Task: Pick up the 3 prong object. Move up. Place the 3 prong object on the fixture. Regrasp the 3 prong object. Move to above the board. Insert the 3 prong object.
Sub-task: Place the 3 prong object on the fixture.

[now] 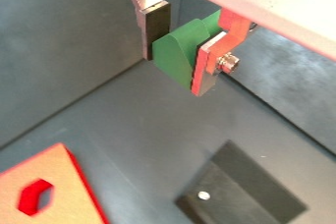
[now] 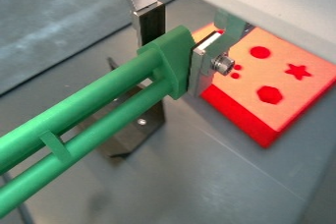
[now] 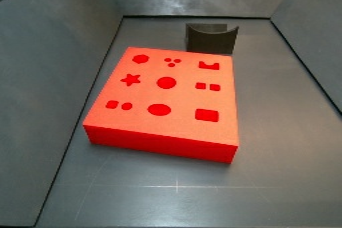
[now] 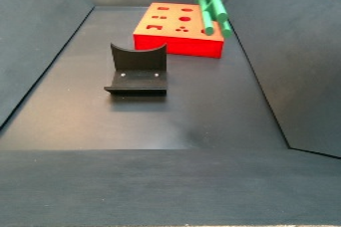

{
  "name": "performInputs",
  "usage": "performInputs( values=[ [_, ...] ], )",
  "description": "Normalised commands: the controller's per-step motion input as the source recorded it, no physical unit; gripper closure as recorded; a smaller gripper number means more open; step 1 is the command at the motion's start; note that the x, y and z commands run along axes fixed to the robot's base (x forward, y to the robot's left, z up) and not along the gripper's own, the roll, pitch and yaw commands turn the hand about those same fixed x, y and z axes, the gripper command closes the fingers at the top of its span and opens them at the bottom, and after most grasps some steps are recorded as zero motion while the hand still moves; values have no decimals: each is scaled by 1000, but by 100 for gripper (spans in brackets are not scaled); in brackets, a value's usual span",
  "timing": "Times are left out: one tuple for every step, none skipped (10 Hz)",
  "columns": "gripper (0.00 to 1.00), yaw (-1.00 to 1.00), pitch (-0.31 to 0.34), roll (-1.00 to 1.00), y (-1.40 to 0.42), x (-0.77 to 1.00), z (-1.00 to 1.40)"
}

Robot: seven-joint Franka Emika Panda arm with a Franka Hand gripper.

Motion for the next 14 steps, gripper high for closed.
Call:
performInputs(
  values=[
    [100, 64, -45, -145, 186, 1000, 13],
    [100, 46, -32, -146, 174, 1000, 8],
    [100, 24, -8, -145, 155, 1000, 4],
    [100, 8, 11, -145, 139, 1000, 0],
    [100, -5, 35, -145, 123, 1000, -3],
    [100, -11, 51, -144, 115, 1000, -2],
    [100, -17, 73, -143, 101, 1000, -4],
    [100, -20, 83, -143, 94, 1000, -5],
    [100, -25, 102, -141, 79, 1000, -2],
    [100, -27, 110, -139, 63, 920, 0],
    [100, -16, 216, -1000, -1000, 696, -109],
    [100, -20, 215, -1000, -1000, 621, -102],
    [100, -27, 217, -1000, -699, 529, -67],
    [100, -34, 220, -1000, -378, 435, -40]
  ],
)
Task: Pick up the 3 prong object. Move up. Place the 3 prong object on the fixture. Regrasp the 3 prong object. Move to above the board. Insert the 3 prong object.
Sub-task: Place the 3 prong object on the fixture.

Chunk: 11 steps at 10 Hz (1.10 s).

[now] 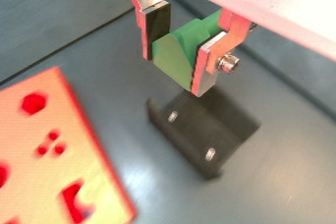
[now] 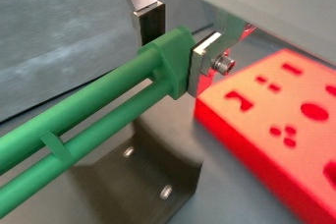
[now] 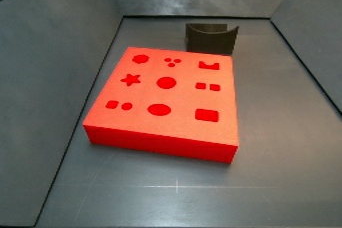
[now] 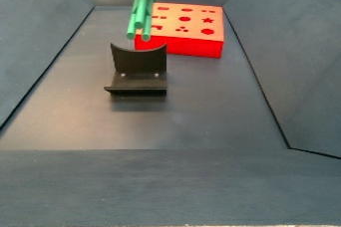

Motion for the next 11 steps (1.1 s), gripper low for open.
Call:
performInputs(
  values=[
    [100, -48, 222, -1000, -139, 308, -22],
    [100, -56, 223, -1000, -81, 218, -17],
    [100, -66, 223, -1000, -32, 124, -15],
    [100, -79, 218, -1000, -4, 55, -8],
    [100, -97, 209, -1000, 15, 43, -7],
    [100, -114, 211, -1000, 24, 61, -19],
    [100, -137, 214, -1000, 33, 77, -14],
    [100, -151, 215, -1000, 38, 77, -12],
    [100, -183, 208, -1000, 39, 77, -20],
    [100, -214, 201, -1000, 39, 74, -15],
    [100, -267, 187, -1000, 40, 75, -15]
  ],
)
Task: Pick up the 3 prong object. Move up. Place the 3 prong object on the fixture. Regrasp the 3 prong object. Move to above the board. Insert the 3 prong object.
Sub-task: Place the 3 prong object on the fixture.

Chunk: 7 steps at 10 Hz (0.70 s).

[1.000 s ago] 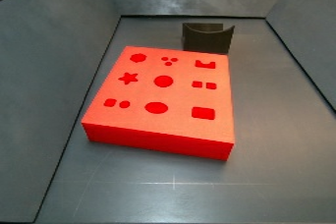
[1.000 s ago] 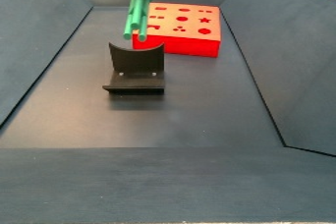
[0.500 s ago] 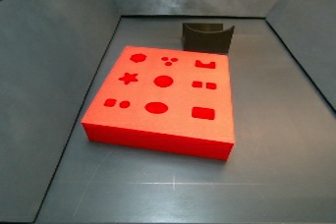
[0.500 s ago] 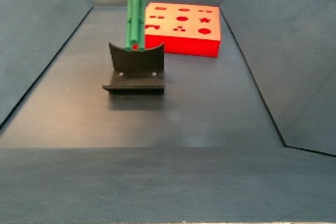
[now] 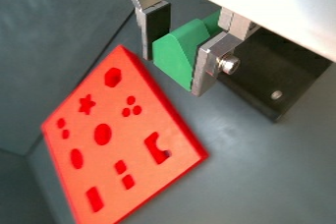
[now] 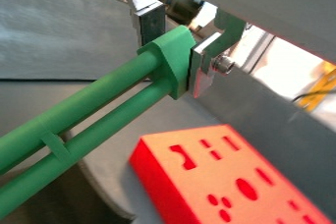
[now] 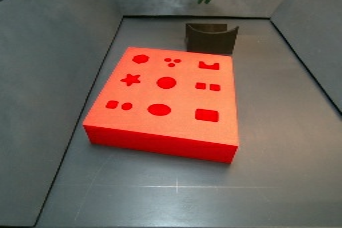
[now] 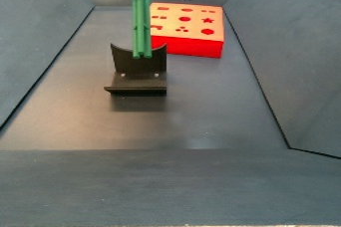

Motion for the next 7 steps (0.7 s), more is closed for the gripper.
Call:
performInputs(
  values=[
    [100, -291, 171, -962, 41, 77, -15],
    [100, -278, 97, -714, 42, 83, -17],
    [100, -263, 43, -528, 45, 80, -19],
    [100, -228, -14, -307, 33, 73, -11],
    [100, -204, -38, -237, 28, 66, -4],
    [100, -197, -109, -125, 124, 86, -1000],
    [100, -161, -122, -114, 123, 92, -1000]
  ],
)
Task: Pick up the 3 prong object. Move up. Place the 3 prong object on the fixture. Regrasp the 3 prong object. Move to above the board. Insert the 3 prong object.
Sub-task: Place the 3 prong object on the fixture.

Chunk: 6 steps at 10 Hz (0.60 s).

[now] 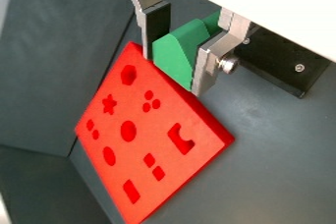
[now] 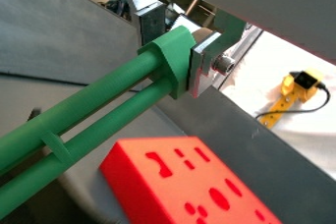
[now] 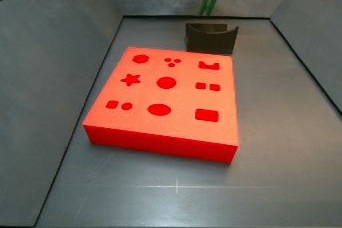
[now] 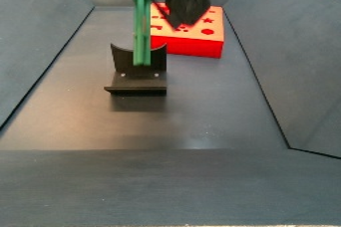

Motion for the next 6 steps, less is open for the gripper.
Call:
performInputs(
  values=[
    [100, -111, -135, -107, 110, 110, -1000],
    [100, -65, -143, -95, 99, 114, -1000],
    [100, -13, -152, -89, 90, 110, -1000],
    [100, 18, -143, -86, 75, 100, -919],
    [100, 52, -110, -78, 48, 78, -679],
    [100, 59, -99, -43, 79, 71, -598]
  ],
)
